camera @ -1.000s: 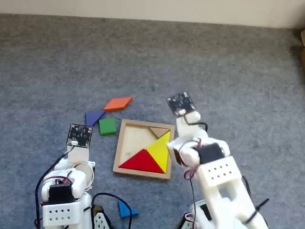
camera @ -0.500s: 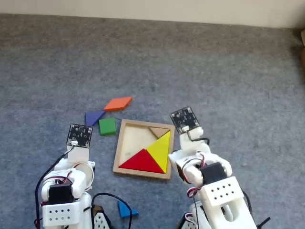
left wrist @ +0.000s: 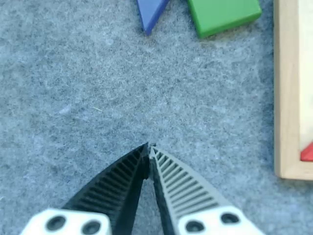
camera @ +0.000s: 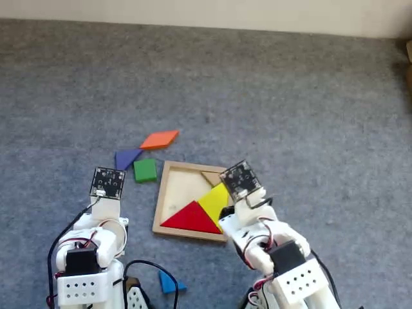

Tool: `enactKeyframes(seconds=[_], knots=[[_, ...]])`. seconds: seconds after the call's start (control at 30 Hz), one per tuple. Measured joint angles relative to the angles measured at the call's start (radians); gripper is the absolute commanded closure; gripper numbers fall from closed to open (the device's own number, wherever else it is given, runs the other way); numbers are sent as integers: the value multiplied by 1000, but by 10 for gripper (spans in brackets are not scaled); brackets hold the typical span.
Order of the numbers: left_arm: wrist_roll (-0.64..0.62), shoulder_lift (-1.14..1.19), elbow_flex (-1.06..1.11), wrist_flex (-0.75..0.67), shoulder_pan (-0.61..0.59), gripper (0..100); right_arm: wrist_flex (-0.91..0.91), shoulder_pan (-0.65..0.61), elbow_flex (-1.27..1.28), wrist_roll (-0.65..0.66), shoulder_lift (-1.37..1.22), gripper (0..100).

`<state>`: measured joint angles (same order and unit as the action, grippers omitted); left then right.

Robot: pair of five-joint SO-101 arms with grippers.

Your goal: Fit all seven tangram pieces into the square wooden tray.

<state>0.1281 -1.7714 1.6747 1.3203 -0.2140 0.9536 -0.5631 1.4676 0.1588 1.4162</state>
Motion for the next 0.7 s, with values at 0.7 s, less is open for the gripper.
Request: enactKeyframes(seconds=[0.7], knots=[[0, 0, 0, 0, 0, 994, -3, -78, 149, 0, 250, 991]])
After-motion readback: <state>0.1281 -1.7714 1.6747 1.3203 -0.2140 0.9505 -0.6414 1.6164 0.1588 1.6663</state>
